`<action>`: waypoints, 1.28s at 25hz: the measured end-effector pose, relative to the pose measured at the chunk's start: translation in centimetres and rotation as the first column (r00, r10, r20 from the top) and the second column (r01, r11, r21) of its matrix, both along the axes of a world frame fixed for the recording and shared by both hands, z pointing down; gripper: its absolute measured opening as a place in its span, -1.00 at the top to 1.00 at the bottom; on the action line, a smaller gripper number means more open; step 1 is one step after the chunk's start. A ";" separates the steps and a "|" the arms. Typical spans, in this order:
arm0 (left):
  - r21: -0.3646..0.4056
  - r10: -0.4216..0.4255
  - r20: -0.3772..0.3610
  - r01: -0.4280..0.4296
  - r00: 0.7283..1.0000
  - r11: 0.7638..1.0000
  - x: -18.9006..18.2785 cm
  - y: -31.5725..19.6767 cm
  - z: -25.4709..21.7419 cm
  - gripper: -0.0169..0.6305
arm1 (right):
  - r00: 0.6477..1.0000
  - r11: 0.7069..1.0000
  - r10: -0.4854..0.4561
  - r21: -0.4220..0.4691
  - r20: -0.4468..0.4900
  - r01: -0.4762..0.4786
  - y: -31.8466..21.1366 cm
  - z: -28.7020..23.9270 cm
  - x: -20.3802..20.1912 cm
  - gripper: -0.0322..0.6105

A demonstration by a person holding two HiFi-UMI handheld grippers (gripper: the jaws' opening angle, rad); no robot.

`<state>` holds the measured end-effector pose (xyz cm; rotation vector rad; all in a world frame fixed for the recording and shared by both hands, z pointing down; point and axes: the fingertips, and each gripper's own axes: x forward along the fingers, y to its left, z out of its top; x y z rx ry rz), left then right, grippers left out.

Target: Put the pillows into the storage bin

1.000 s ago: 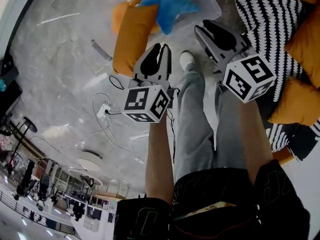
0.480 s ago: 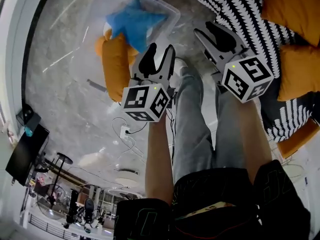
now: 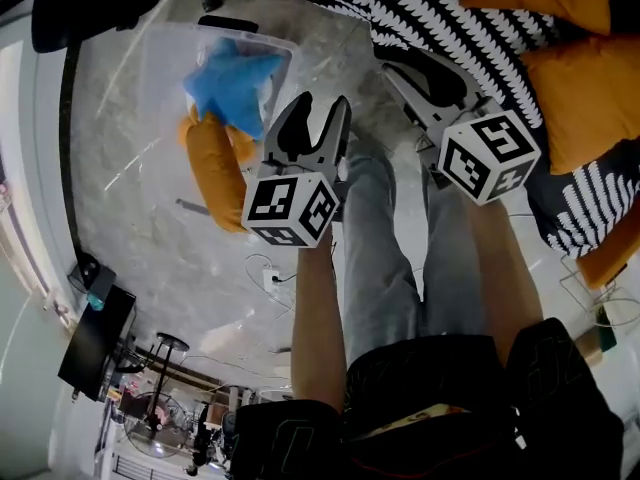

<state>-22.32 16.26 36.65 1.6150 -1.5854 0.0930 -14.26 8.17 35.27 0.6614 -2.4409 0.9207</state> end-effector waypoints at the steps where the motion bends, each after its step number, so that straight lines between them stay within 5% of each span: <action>1: 0.000 0.015 -0.005 -0.015 1.000 1.000 1.0 -0.6 0.0 0.27 | 1.000 1.000 0.015 0.001 -0.004 -0.015 -0.6 0.0 1.0 0.37; 19: -0.017 0.294 -0.025 -0.294 0.956 0.956 17.5 -10.9 1.2 0.28 | 0.949 0.951 0.310 0.025 -0.059 -0.309 -8.8 1.6 20.3 0.37; 32: -0.033 0.519 -0.040 -0.520 0.854 0.854 31.4 -16.4 2.6 0.28 | 0.815 0.821 0.570 0.030 -0.107 -0.570 -10.2 3.5 36.7 0.37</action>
